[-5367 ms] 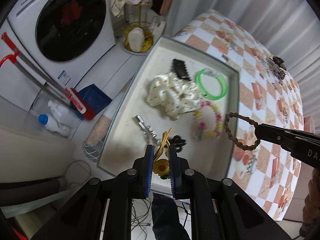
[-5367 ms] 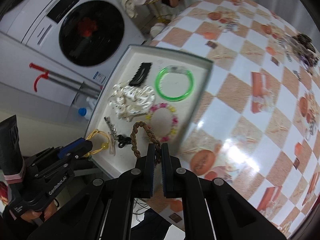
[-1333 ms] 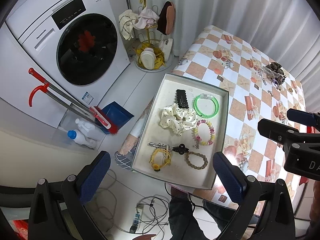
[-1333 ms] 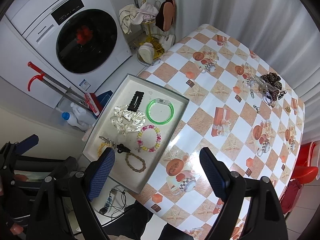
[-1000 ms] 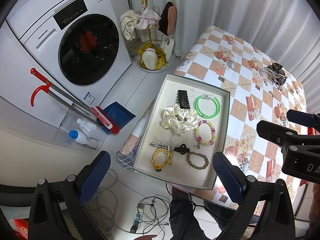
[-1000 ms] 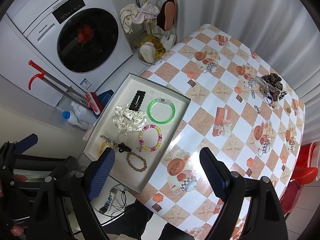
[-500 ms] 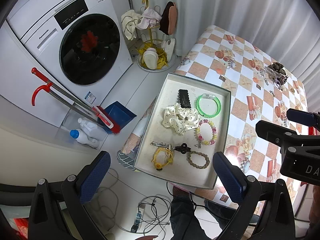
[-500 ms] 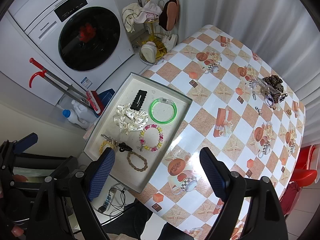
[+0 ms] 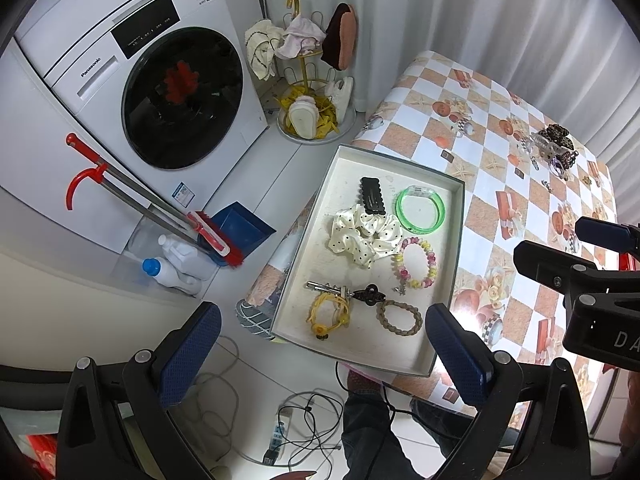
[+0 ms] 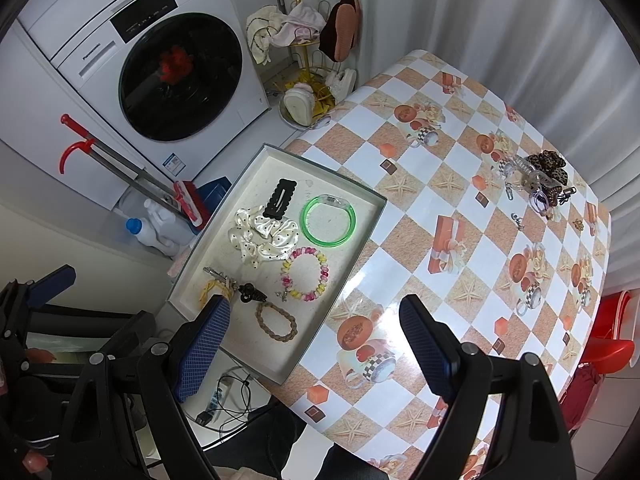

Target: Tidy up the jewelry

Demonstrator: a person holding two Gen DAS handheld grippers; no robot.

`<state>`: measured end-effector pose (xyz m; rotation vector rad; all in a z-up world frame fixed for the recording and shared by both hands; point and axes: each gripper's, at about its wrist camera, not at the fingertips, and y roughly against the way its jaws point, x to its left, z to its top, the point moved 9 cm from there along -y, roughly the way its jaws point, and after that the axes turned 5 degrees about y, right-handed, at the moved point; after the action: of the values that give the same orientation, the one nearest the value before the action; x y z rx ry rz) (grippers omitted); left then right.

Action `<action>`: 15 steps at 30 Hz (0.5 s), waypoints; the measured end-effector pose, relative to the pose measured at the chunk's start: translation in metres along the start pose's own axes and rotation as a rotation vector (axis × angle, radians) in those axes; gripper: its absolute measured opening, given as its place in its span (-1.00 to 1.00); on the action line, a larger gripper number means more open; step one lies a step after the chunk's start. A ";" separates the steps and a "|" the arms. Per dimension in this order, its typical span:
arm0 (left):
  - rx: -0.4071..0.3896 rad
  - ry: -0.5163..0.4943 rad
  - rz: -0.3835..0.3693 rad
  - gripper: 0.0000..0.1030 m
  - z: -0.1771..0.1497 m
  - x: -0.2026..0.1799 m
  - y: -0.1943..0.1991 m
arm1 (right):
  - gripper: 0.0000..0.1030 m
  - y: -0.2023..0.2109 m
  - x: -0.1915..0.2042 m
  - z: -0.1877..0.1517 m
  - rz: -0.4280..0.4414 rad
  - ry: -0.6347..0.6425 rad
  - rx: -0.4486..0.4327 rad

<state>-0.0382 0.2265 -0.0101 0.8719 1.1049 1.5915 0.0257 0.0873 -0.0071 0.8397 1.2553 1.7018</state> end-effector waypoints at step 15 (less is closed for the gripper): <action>-0.003 0.001 0.005 1.00 0.000 0.000 0.001 | 0.72 0.001 0.000 -0.001 0.001 0.002 -0.001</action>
<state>-0.0389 0.2264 -0.0094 0.8730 1.1017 1.5969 0.0250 0.0872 -0.0067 0.8390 1.2550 1.7043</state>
